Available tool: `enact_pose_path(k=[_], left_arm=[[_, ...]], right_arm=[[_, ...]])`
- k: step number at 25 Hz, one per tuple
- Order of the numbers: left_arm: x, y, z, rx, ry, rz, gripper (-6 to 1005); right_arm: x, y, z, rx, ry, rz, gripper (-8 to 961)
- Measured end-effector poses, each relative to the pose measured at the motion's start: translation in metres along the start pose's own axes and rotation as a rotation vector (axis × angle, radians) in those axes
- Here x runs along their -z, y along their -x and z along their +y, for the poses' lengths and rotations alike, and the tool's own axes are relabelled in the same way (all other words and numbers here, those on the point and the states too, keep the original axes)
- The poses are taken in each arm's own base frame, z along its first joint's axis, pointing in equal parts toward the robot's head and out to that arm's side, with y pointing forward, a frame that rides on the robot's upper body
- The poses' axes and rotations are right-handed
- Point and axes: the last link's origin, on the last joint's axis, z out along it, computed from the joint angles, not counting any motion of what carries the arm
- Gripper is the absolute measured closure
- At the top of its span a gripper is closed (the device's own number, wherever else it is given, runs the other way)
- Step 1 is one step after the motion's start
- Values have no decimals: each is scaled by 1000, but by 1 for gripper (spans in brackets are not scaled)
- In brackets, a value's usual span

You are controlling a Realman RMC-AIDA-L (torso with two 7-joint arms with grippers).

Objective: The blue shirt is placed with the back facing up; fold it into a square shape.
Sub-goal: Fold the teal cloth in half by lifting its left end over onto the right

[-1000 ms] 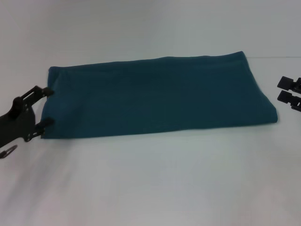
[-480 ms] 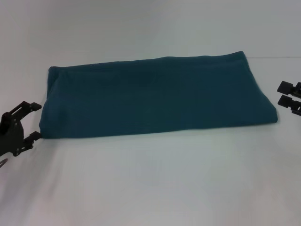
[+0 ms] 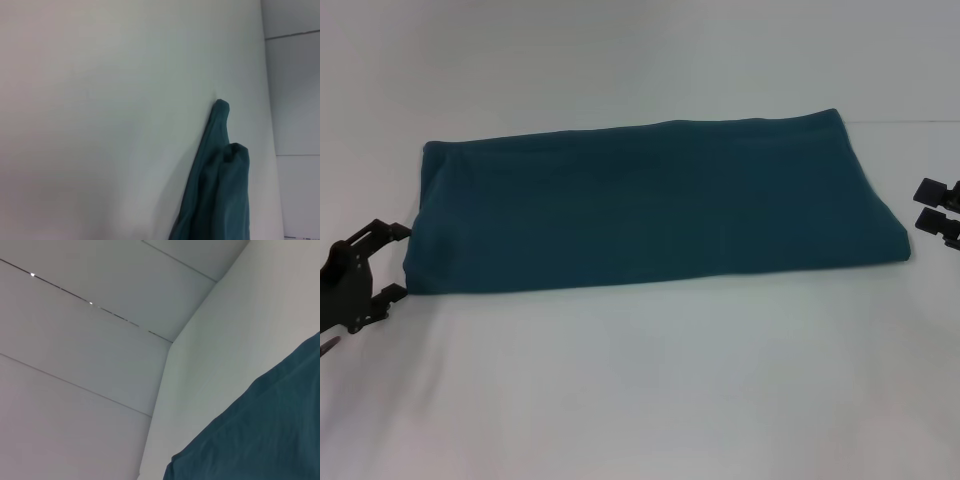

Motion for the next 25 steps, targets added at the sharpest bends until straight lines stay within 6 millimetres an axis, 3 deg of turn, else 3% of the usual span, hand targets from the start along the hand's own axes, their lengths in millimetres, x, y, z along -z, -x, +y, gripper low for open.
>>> enact_pose_path(k=[13, 25], left_arm=[[-1, -2, -1, 10, -13, 14, 121], [-14, 7, 5, 10, -11, -27, 130]], right_arm=[[1, 0, -1, -2, -7, -6, 266], [1, 2, -2, 0, -15, -12, 266]])
